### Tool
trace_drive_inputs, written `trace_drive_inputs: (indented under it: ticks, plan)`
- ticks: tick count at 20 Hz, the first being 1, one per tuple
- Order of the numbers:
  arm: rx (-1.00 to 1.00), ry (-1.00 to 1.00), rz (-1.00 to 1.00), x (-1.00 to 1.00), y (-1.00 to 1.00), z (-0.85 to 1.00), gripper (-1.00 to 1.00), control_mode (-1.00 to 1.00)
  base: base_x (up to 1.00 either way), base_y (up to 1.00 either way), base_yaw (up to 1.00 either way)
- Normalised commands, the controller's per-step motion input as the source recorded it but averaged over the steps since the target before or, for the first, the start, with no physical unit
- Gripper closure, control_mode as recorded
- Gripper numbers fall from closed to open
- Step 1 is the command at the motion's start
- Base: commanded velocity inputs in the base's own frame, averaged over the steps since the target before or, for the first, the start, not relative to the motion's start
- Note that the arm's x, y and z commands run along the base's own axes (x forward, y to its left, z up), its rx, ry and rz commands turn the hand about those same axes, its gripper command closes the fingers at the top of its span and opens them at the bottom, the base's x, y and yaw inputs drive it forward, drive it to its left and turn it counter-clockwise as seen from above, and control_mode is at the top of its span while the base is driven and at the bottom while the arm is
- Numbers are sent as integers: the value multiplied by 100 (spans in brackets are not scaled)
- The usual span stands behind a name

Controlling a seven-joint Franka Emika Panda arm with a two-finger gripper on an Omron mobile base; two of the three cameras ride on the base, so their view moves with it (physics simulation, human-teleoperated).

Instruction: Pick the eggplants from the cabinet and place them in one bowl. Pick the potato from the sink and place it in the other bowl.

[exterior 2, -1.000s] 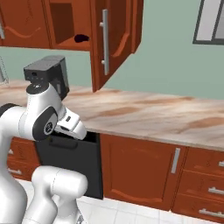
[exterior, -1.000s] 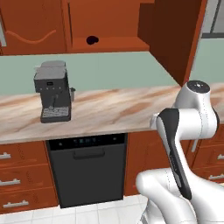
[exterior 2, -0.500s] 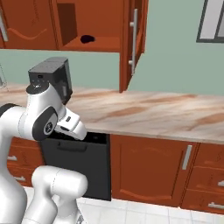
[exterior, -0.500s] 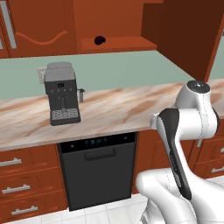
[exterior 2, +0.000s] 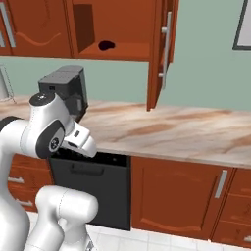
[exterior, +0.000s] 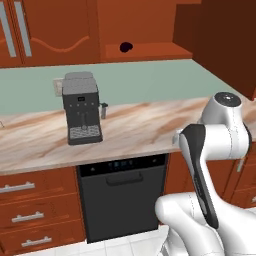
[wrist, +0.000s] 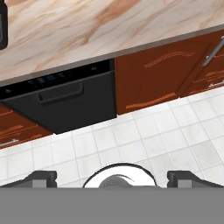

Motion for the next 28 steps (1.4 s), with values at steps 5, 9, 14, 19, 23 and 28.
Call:
trace_drive_inputs:
  ticks: [5, 9, 14, 19, 23, 28]
  plan:
    - [0, 0, 0, 0, 0, 0, -100, 100, 45, 19, 14]
    - [0, 0, 0, 0, 0, 0, -100, 100, 45, 4, 12]
    - [0, 0, 0, 0, 0, 0, -100, 100, 44, 0, 4]
    - [0, 0, 0, 0, 0, 0, -100, 100, 40, 2, 0]
    - [0, 0, 0, 0, 0, 0, -100, 100, 41, 6, -1]
    - [0, 0, 0, 0, 0, 0, -100, 100, 39, 7, 0]
